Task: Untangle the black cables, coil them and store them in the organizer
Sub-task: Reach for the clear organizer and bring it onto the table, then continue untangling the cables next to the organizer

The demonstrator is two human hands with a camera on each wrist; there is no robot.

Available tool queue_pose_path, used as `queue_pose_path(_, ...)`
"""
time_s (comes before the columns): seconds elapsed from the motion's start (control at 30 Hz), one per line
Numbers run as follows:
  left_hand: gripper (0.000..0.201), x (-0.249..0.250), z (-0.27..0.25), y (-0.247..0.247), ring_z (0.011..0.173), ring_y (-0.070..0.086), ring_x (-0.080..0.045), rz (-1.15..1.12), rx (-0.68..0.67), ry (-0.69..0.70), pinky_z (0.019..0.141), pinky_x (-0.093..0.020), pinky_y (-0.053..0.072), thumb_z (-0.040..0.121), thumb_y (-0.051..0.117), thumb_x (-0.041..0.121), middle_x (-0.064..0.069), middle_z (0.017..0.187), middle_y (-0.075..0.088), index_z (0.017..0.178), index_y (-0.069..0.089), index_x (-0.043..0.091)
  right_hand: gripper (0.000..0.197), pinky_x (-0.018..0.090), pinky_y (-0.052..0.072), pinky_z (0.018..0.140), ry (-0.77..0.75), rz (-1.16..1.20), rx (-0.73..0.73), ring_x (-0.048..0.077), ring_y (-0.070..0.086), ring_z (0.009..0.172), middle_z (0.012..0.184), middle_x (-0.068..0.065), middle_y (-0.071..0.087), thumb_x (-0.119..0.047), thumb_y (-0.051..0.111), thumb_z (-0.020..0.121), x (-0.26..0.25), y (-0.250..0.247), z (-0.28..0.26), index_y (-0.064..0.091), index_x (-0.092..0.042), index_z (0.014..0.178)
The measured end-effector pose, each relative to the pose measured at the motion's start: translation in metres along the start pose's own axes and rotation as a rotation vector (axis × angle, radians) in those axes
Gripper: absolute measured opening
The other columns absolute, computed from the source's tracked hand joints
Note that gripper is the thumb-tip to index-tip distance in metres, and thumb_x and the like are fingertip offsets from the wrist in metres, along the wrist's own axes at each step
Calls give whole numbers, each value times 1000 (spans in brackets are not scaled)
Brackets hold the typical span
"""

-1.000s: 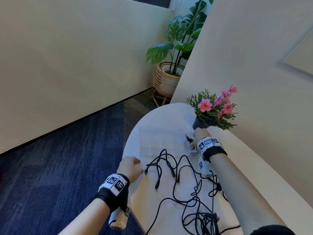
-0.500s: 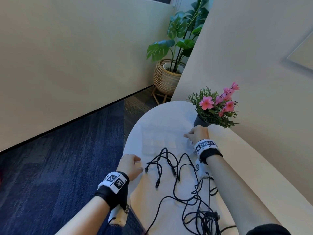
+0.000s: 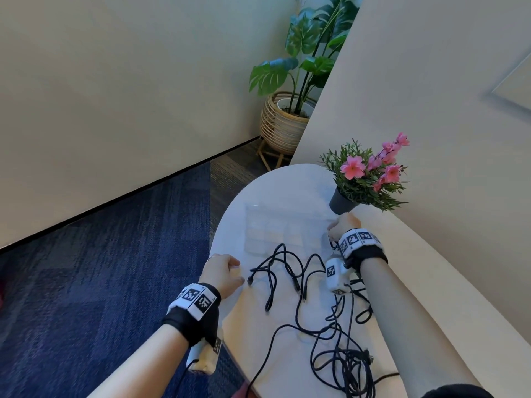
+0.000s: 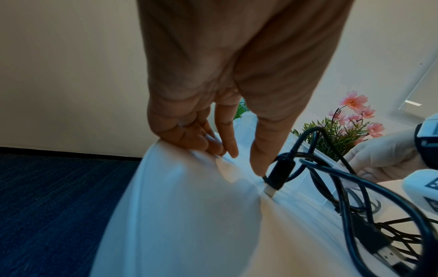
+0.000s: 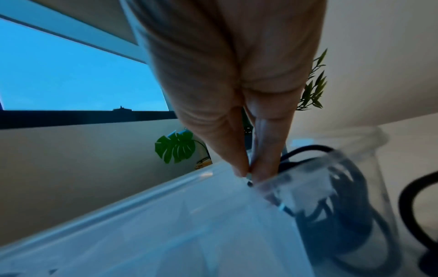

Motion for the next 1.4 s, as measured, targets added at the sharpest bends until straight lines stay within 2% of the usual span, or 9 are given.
queue_pose_path(0.17, 38, 1, -1, 0, 105, 54, -15, 7, -8, 5, 94, -26, 42, 79, 71, 21, -2, 119, 53, 116, 60, 19, 11, 28, 52, 81, -73, 22, 201, 27, 66, 90, 95, 12, 72, 1, 70, 77, 5, -29, 1, 76, -6, 84)
queue_pose_path(0.37, 42, 5, -4, 1, 108, 54, -15, 24, -33, 26, 96, -27, 43, 81, 69, 21, -1, 122, 50, 120, 57, 19, 7, 22, 44, 59, -56, -108, 60, 19, 56, 63, 75, 9, 70, -4, 71, 77, 12, -4, -10, 73, -2, 71)
queue_pose_path(0.47, 43, 5, -7, 2, 112, 51, -16, 46, -40, 26, 98, -31, 44, 81, 68, 21, -1, 125, 47, 122, 55, 20, 34, 20, 37, 50, -78, -236, -20, 21, 48, 54, 55, 7, 48, -7, 61, 80, 4, 5, -9, 48, -9, 50)
queue_pose_path(0.67, 54, 8, -17, 8, 124, 40, -16, 174, -72, 73, 103, -34, 39, 80, 67, 31, 4, 135, 34, 130, 48, 27, 26, 37, 54, 85, -163, -323, -16, 34, 63, 101, 114, 19, 64, -11, 60, 88, -15, -13, -14, 66, 0, 111)
queue_pose_path(0.83, 54, 15, -26, 6, 129, 29, -17, 313, 1, 146, 101, -31, 33, 82, 62, 37, 5, 141, 28, 133, 43, 30, 25, 32, 43, 64, -150, -343, -40, 29, 56, 76, 76, 10, 55, -12, 44, 91, 4, 9, -29, 45, -14, 66)
queue_pose_path(1.0, 56, 17, -29, 11, 139, 19, -19, 366, -22, 181, 106, -34, 30, 85, 59, 39, 2, 151, 17, 137, 39, 28, 26, 38, 46, 77, -87, -364, -39, 37, 58, 101, 117, 13, 54, -20, 44, 89, 9, 13, -27, 48, -16, 115)
queue_pose_path(1.1, 58, 16, -30, 11, 140, 17, -20, 368, -31, 191, 107, -35, 30, 86, 58, 39, 1, 153, 15, 138, 37, 28, 29, 37, 48, 85, -100, -427, -61, 35, 56, 105, 118, 16, 56, -27, 43, 90, 5, 12, -14, 56, -10, 110)
queue_pose_path(1.27, 60, 15, -29, 10, 141, 14, -19, 378, -48, 184, 108, -36, 29, 85, 58, 42, 3, 153, 14, 140, 35, 30, 21, 25, 39, 53, -170, -326, -96, 28, 57, 71, 68, 9, 48, -6, 43, 82, 8, 22, -9, 42, -9, 61)
queue_pose_path(1.4, 61, 13, -29, 10, 141, 14, -19, 356, -56, 183, 109, -36, 29, 85, 58, 42, 4, 153, 14, 141, 34, 31, 23, 38, 50, 84, -262, -96, -2, 31, 61, 97, 107, 9, 66, -18, 50, 90, 5, -16, -45, 68, -10, 102)
Point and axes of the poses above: each hand's wrist, its own z-axis towards the middle knuckle, its own y-axis out of the palm, x = y × z, the point moved 9 cm from there along z, towards the middle knuckle
